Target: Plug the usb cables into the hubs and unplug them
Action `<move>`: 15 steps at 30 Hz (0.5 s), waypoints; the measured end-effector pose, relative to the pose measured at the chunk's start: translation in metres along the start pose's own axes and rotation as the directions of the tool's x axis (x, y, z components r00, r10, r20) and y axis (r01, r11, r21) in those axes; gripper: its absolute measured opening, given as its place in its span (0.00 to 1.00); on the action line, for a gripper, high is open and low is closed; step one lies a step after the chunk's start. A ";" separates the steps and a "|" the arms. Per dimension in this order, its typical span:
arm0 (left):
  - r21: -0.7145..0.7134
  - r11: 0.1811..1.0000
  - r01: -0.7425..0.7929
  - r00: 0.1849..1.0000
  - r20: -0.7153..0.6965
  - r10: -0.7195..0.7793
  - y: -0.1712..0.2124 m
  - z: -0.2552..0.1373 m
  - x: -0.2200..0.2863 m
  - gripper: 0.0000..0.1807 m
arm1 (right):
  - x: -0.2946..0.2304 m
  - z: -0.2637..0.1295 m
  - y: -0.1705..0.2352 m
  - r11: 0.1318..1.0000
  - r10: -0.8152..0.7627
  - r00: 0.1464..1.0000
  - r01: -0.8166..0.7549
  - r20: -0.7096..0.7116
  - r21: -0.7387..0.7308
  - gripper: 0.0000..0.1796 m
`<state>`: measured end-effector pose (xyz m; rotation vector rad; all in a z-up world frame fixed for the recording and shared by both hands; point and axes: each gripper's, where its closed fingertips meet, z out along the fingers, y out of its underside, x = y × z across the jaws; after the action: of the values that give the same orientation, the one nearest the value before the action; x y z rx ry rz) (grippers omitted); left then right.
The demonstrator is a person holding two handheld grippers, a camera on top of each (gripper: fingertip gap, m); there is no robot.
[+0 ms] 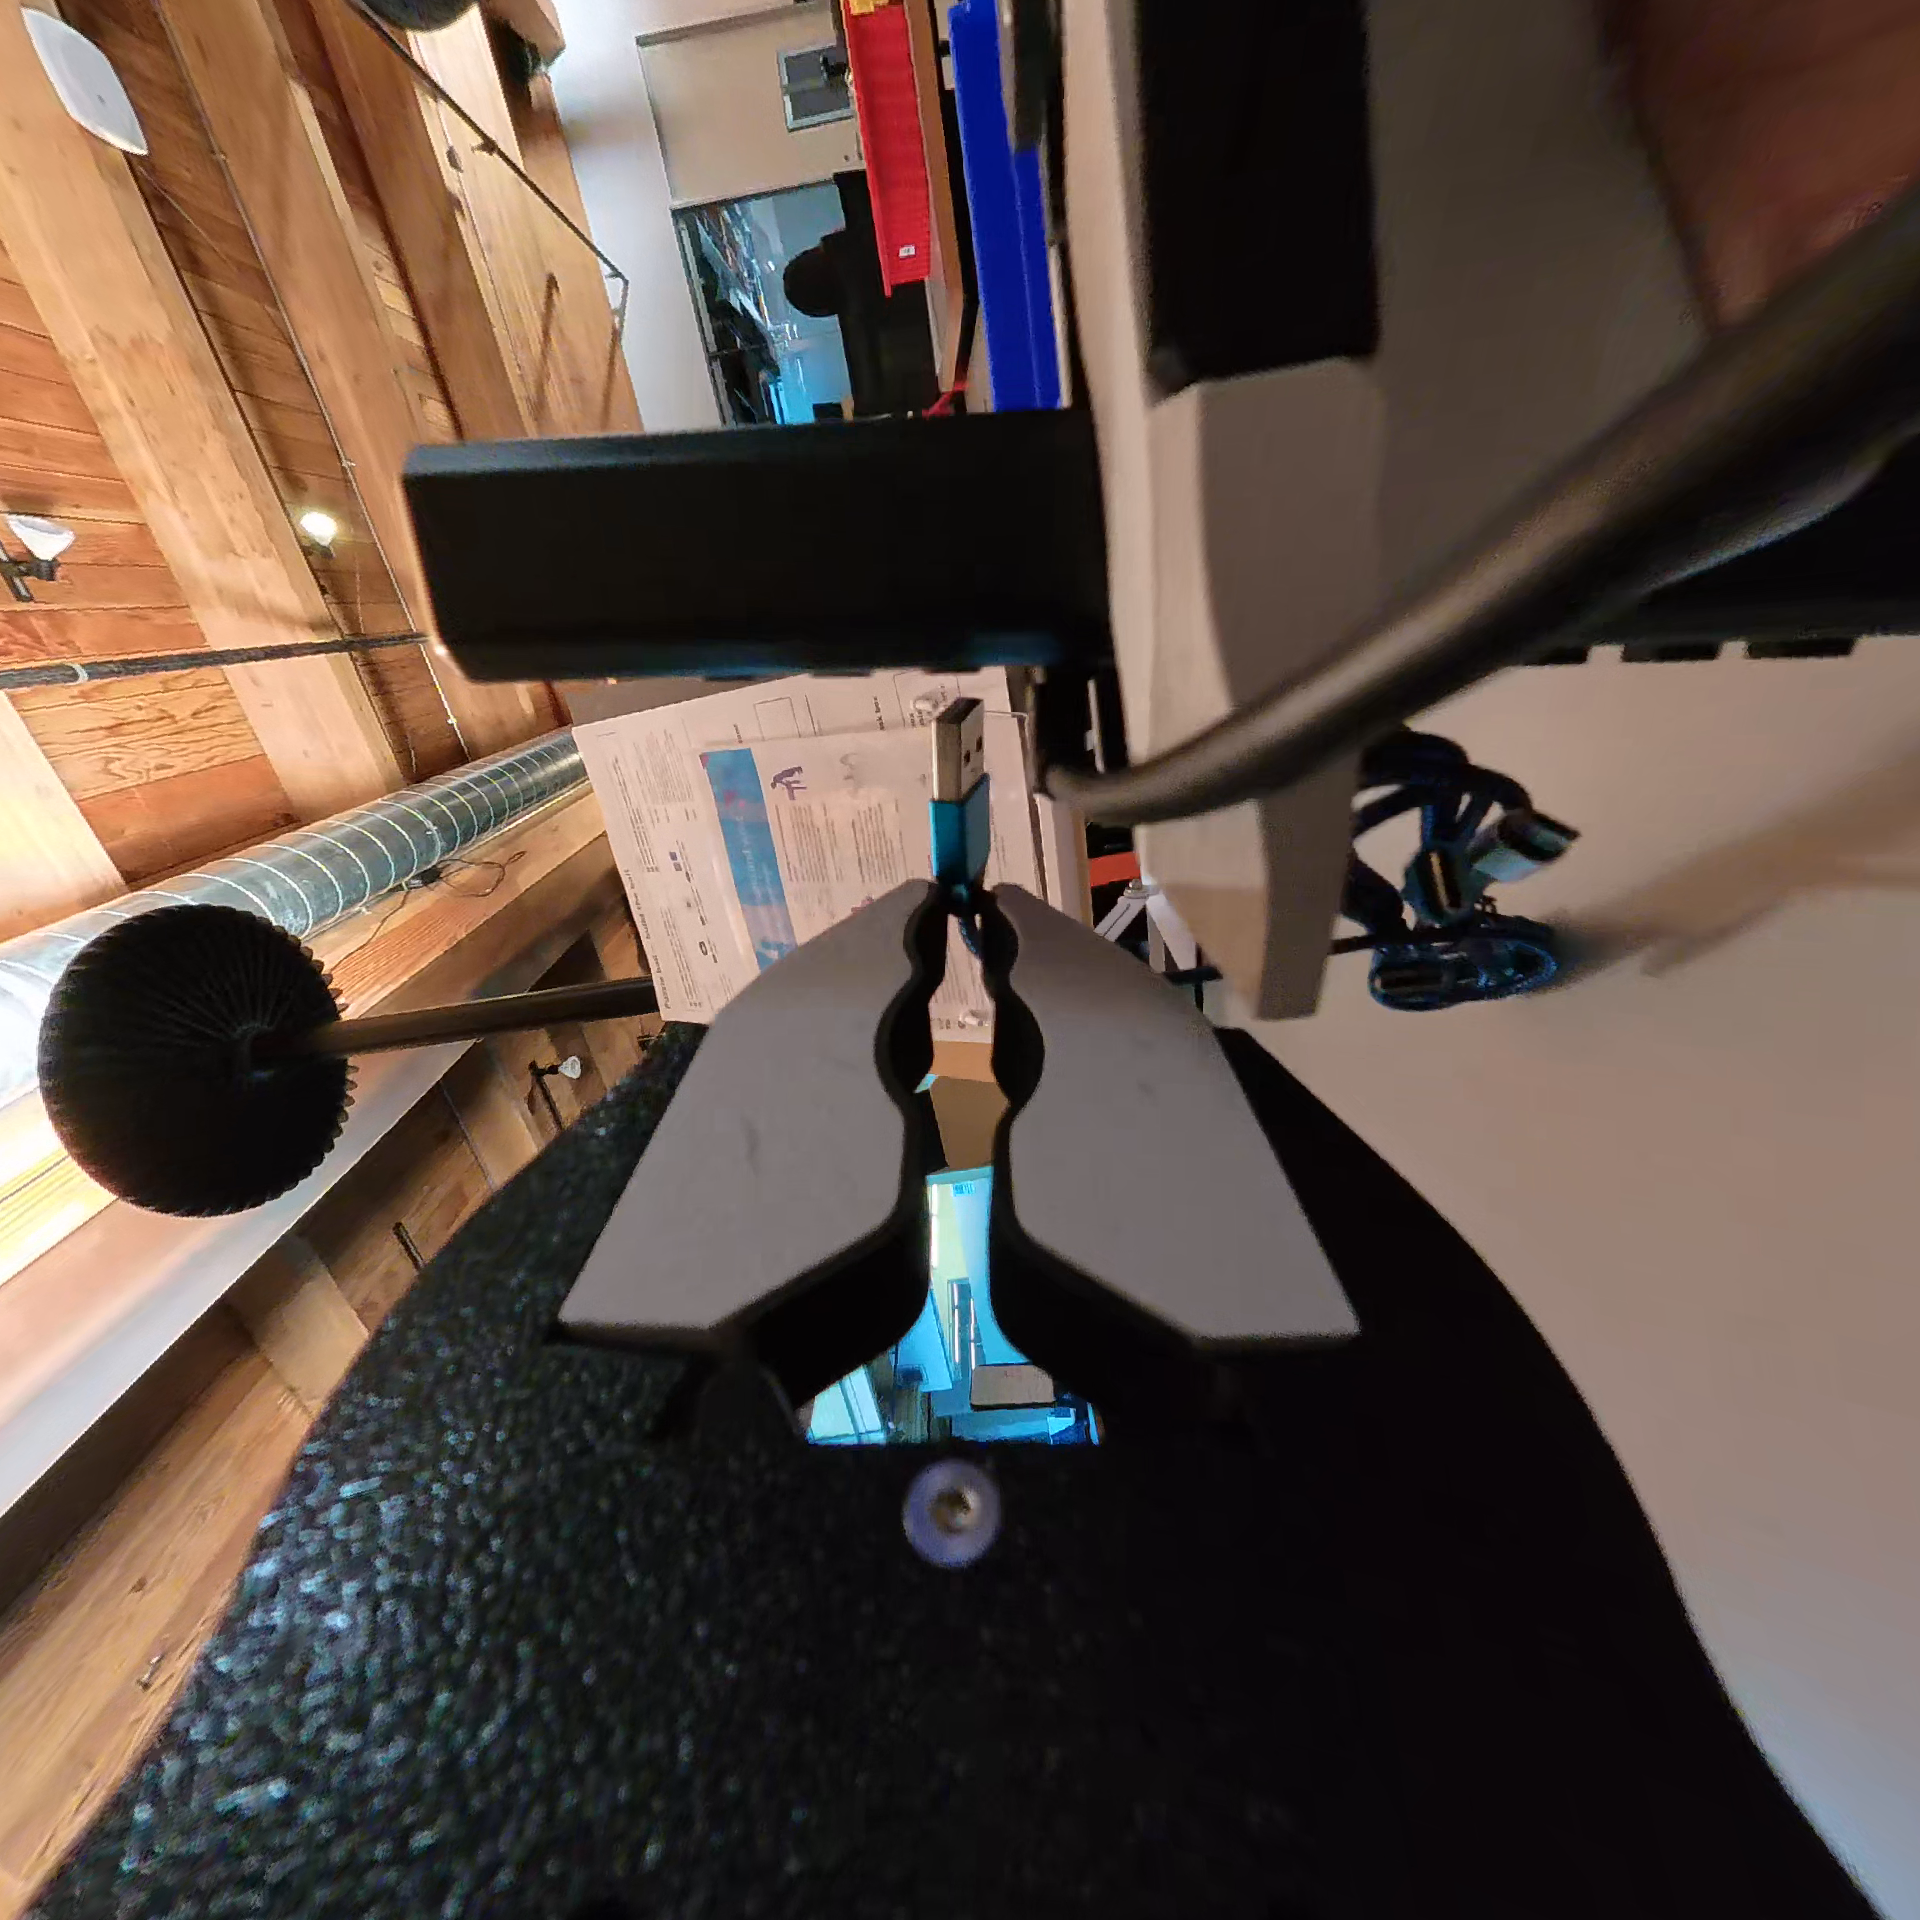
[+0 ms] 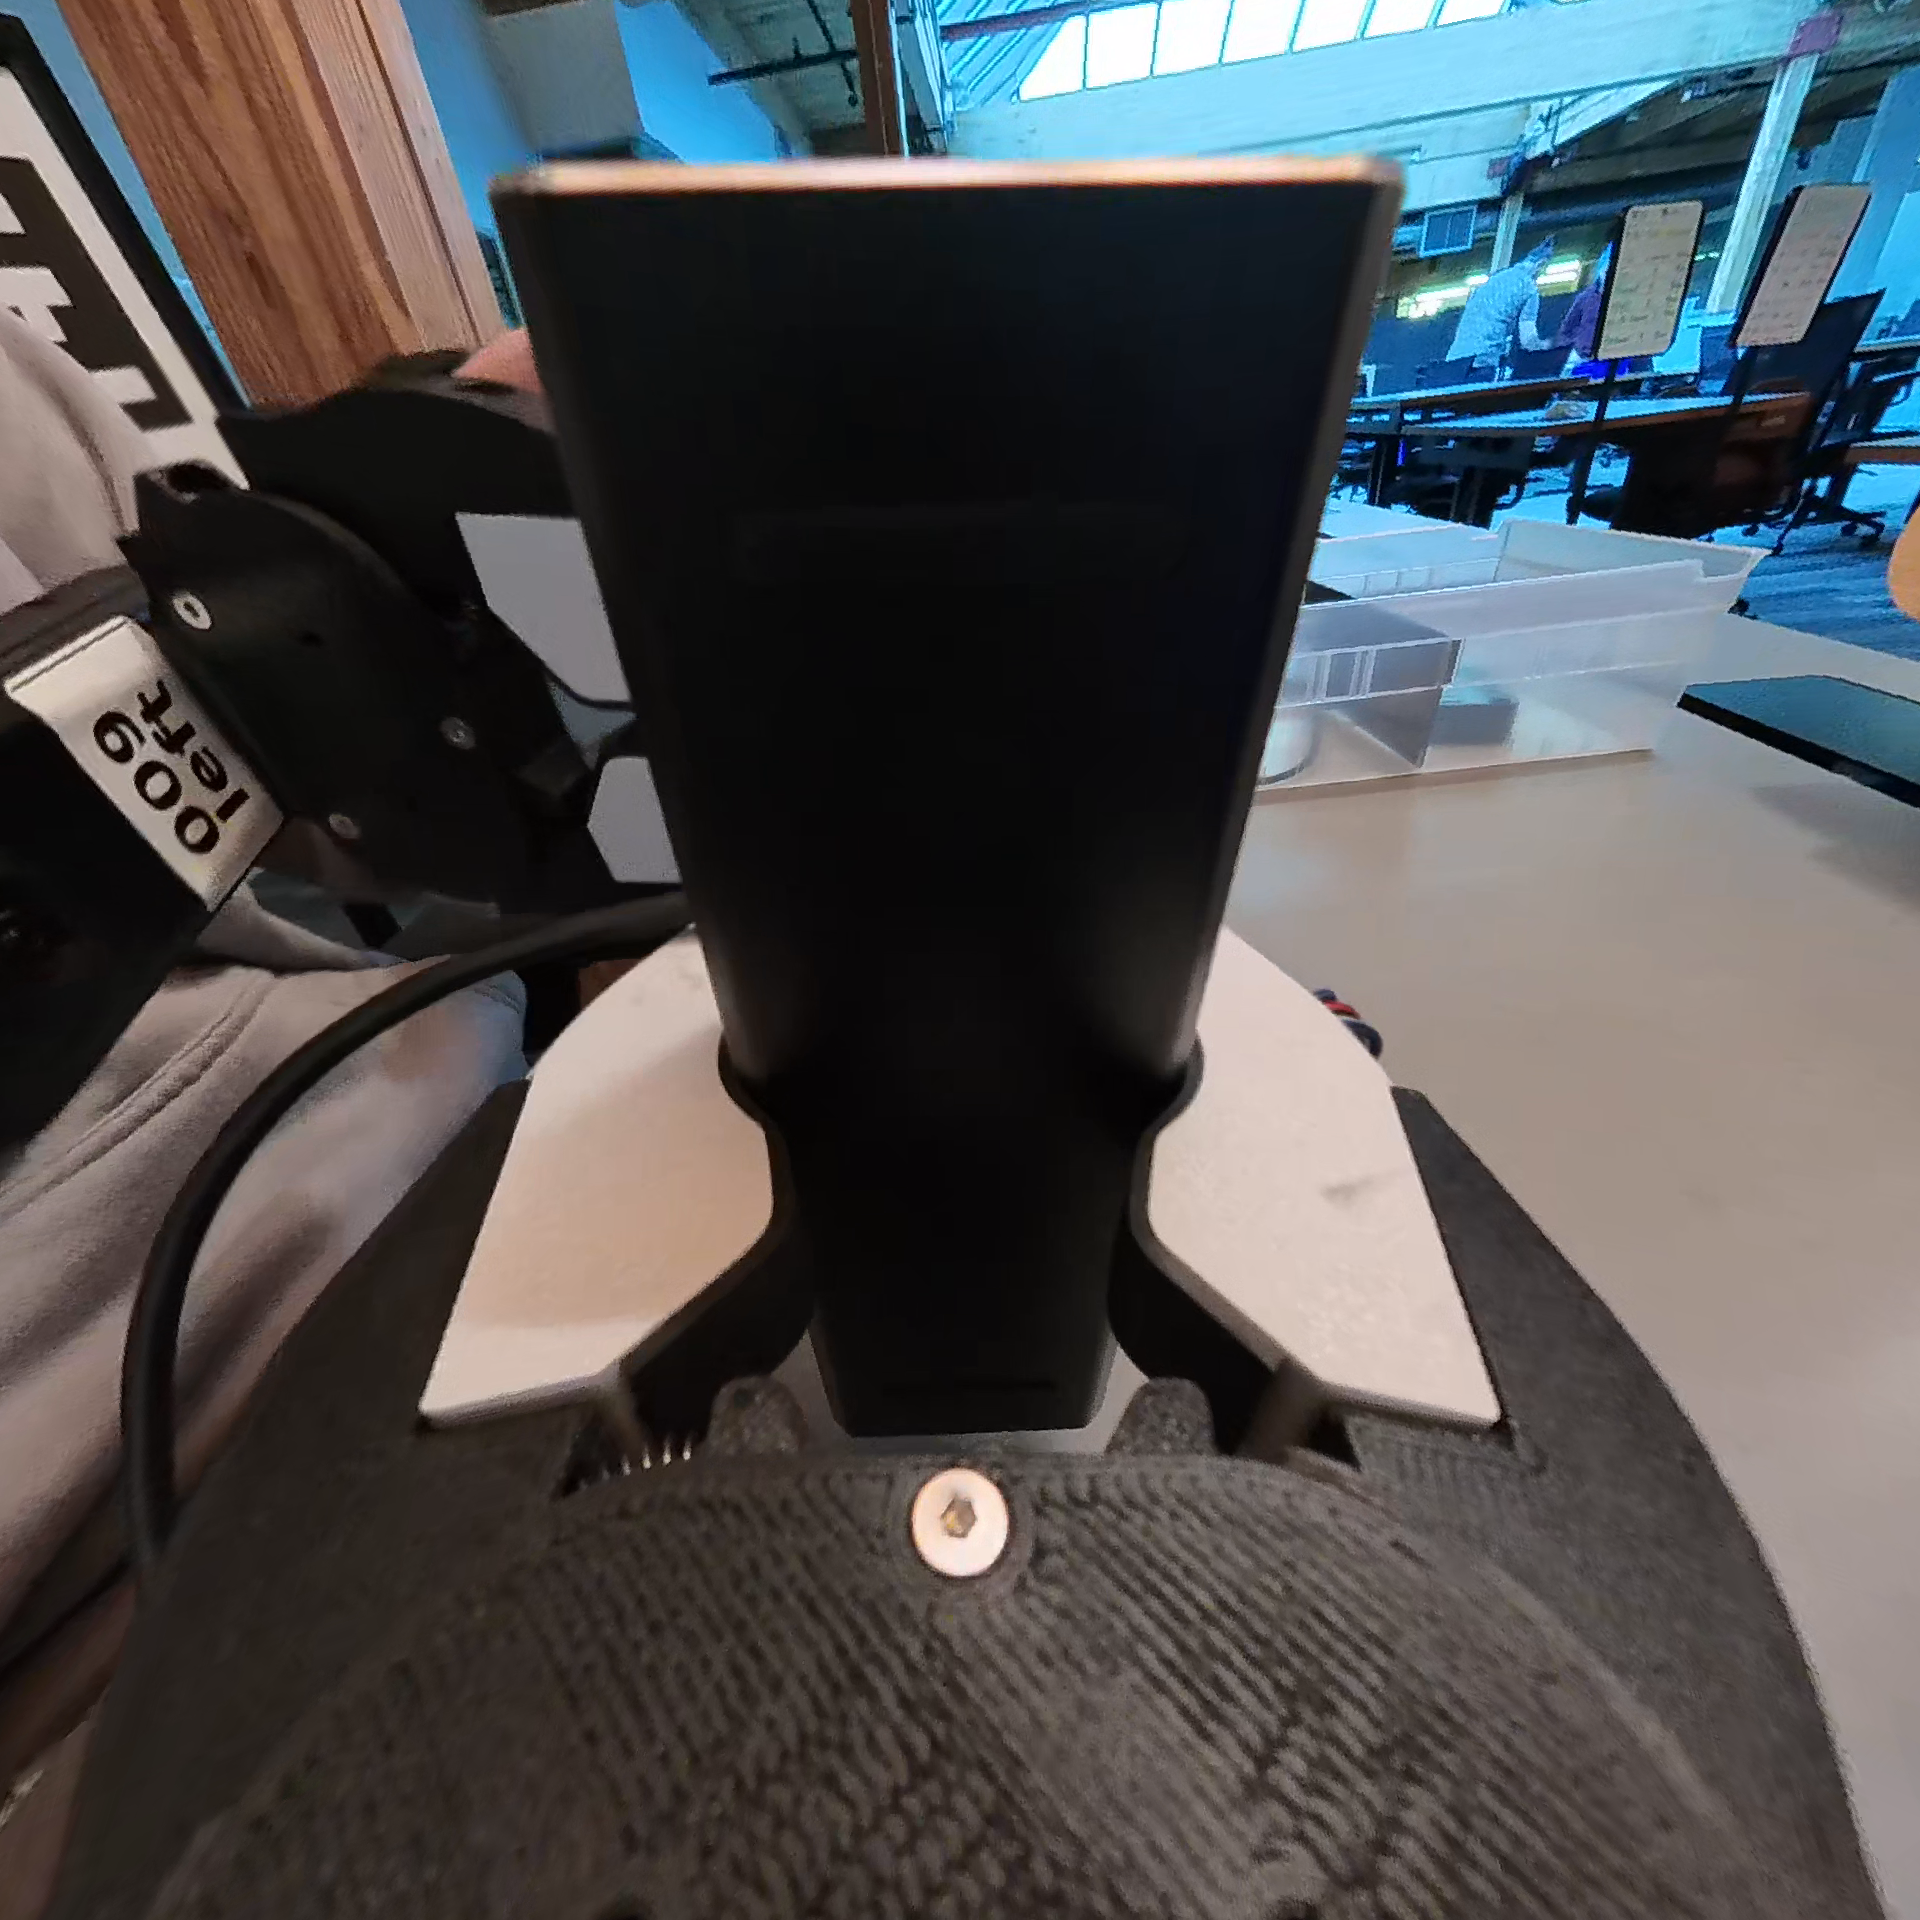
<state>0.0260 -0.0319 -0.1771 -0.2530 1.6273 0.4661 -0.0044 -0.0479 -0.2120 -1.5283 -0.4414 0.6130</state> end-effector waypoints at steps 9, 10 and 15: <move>-0.041 0.999 0.006 1.000 0.017 -0.005 -0.002 0.002 0.001 0.03 | 0.006 0.000 0.003 0.999 0.038 0.999 -0.038 -0.027 -0.016 0.40; -0.053 0.999 -0.004 1.000 0.018 0.005 -0.001 0.003 0.002 0.03 | 0.007 0.001 0.004 0.999 0.042 0.999 -0.043 -0.032 -0.020 0.41; -0.051 0.993 -0.103 0.994 0.015 0.104 -0.002 0.003 0.006 0.03 | 0.009 0.002 0.010 0.997 0.053 0.998 -0.055 -0.039 -0.055 0.40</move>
<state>0.0289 -0.0319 -0.1838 -0.2026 1.6183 0.5874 0.0004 -0.0418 -0.2233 -1.6073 -0.3929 0.6171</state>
